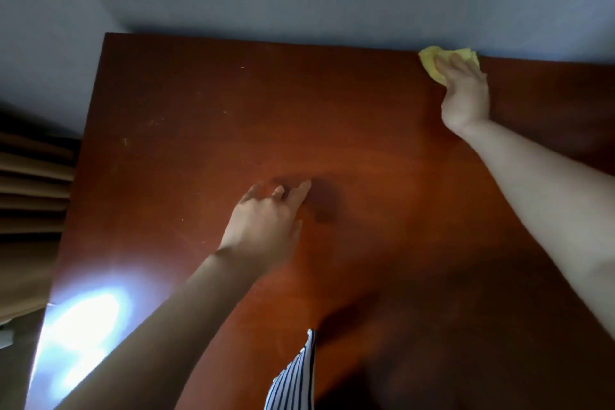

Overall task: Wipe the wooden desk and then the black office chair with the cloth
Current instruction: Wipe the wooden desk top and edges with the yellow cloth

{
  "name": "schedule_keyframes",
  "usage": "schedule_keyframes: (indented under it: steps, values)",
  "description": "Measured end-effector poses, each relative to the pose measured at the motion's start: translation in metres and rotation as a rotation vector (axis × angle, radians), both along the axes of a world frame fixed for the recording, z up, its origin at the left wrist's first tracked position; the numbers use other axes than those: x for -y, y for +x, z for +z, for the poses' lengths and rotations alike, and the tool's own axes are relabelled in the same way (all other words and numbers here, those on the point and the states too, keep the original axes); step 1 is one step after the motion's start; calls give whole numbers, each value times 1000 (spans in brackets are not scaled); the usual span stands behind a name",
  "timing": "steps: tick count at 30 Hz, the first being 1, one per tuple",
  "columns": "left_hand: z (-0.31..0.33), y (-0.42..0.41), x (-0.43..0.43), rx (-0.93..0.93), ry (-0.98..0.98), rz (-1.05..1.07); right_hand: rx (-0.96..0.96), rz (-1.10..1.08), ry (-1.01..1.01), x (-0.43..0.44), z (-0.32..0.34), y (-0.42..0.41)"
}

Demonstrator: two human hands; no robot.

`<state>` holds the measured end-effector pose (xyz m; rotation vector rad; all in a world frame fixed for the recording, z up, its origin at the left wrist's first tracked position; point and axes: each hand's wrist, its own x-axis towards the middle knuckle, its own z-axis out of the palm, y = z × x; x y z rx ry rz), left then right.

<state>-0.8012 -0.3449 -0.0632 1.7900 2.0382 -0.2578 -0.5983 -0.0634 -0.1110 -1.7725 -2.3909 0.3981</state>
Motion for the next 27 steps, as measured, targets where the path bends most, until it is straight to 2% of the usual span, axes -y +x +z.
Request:
schedule_keyframes:
  steps: [4,10,18,24,27]
  values:
    - [2,-2,-1,34,31,8,-22,-16,25,1,1,-51]
    - [4,-5,-1,118,49,22,-55,282,57,35,-6,-144]
    - [2,-13,16,361,144,123,4,504,-35,70,-6,-238]
    - [9,-24,40,416,237,248,-14,724,-123,116,1,-263]
    - [15,-34,53,471,324,407,-27,809,-115,149,-1,-245]
